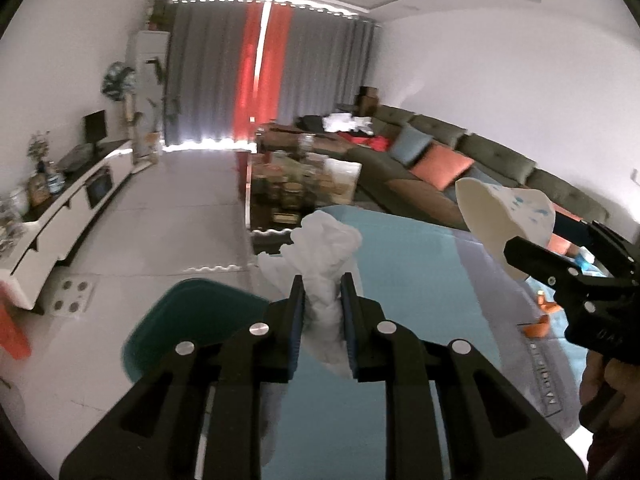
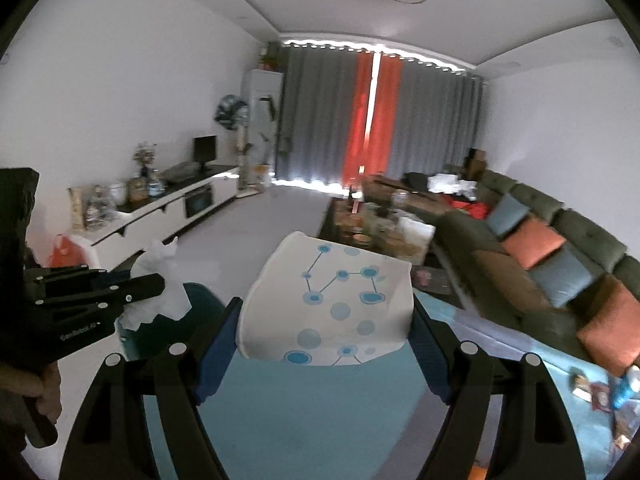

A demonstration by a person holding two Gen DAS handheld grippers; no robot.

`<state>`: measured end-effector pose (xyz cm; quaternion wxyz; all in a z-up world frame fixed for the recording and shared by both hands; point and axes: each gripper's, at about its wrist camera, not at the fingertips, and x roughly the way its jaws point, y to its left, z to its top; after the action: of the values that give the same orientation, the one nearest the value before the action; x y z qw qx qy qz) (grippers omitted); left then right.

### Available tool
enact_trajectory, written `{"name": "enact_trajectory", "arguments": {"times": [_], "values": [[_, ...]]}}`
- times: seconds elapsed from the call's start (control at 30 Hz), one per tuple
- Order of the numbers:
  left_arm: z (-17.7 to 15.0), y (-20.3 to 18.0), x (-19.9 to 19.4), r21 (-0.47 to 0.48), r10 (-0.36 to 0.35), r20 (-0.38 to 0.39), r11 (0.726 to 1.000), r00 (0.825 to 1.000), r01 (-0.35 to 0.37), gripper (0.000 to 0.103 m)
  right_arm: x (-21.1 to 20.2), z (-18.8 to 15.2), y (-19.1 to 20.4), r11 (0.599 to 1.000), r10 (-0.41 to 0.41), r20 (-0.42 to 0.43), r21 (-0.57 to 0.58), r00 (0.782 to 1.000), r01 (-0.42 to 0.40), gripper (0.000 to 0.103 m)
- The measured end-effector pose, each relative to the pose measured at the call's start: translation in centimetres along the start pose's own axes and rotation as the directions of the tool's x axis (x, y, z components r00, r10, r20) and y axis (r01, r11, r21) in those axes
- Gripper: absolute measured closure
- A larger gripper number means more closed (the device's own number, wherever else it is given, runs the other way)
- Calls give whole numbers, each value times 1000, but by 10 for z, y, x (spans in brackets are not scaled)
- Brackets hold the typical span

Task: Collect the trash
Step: 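Carry the tissue and dotted cup to the green bin and release both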

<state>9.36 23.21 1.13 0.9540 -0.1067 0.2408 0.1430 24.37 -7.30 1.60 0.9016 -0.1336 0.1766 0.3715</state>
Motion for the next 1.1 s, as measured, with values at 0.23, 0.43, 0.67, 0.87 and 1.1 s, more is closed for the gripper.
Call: {"name": "enact_trajectory", "arguments": {"times": [0.23,0.43,0.67,0.87,1.1], "values": [[-11,61,-22,-46,101,-5,994,995,-101,84,32,19,40,988,153,-43,-14,987,-154,27],[-28,103,-16,-71,147,-65,986,987,-151,84,73,27,72,960,279,-125,4,952,-280,27],[-44,125,42,-86,155,-168,981,974,-172,84,139,21,101,924,380,-272,66,884,-377,27],[-58,137,92,-93,167,-231,977,958,-193,80,186,8,126,916,397,-369,104,840,-387,27],[-72,151,124,-118,169,-273,971,947,-208,58,218,-5,142,902,429,-443,168,787,-397,26]]}}
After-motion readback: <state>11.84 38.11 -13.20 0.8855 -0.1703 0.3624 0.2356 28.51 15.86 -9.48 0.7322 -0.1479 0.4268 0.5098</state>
